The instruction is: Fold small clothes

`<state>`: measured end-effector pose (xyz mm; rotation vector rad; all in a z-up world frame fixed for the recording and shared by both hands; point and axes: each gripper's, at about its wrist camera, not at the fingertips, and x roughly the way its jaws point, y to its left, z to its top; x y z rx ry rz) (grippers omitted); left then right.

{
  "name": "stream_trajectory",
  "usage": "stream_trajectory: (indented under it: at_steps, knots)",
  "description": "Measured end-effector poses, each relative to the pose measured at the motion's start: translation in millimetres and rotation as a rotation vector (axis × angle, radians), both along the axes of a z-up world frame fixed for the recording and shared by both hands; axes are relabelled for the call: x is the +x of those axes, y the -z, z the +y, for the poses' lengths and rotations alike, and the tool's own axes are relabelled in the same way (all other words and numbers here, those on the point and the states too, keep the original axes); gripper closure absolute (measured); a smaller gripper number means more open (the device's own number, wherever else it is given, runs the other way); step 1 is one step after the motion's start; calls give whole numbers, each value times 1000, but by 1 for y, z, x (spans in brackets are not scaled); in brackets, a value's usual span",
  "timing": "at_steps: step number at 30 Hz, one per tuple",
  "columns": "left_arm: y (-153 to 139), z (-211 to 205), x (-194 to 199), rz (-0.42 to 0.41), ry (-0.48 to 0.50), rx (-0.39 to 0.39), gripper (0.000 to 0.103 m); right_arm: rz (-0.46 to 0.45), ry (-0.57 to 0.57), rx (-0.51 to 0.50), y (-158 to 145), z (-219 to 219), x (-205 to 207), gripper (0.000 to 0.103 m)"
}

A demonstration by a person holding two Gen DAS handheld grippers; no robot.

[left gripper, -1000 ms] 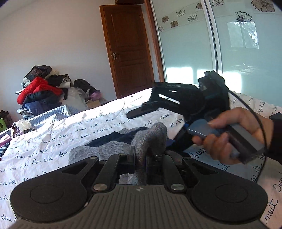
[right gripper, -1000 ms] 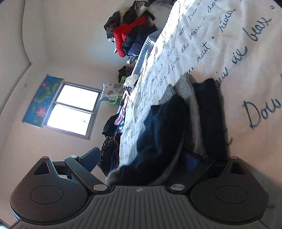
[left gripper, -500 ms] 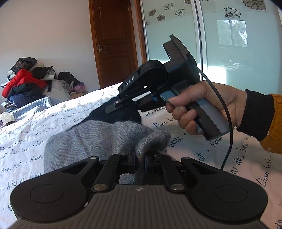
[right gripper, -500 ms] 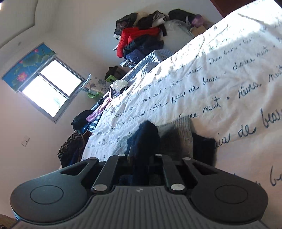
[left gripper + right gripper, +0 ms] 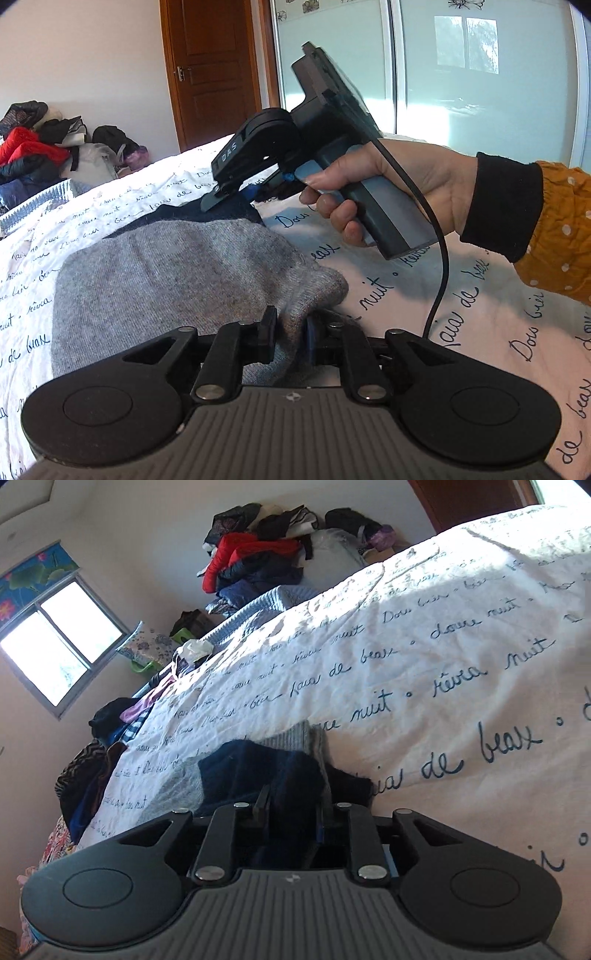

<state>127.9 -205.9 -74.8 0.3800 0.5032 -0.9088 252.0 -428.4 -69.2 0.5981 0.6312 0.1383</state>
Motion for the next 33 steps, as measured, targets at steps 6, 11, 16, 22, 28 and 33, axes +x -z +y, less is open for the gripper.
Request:
stream_trajectory:
  at_steps: [6, 11, 16, 22, 28, 33]
  knots:
    - [-16, 27, -6, -6, -99, -106, 18, -166, 23, -196, -43, 17, -58, 59]
    - [-19, 33, 14, 55, -233, -102, 16, -116, -208, -196, -34, 51, -68, 55]
    - [-10, 31, 13, 51, -292, -11, 16, -47, -136, -268, -17, 65, -63, 56]
    - [-14, 46, 17, 94, -381, -41, 16, -146, -85, -257, -33, 74, -100, 42]
    - [-18, 52, 16, 83, -436, -30, 14, -53, -87, -340, -13, 88, -105, 39]
    - [-18, 58, 16, 80, -453, -21, 13, -23, -57, -335, -2, 88, -111, 30]
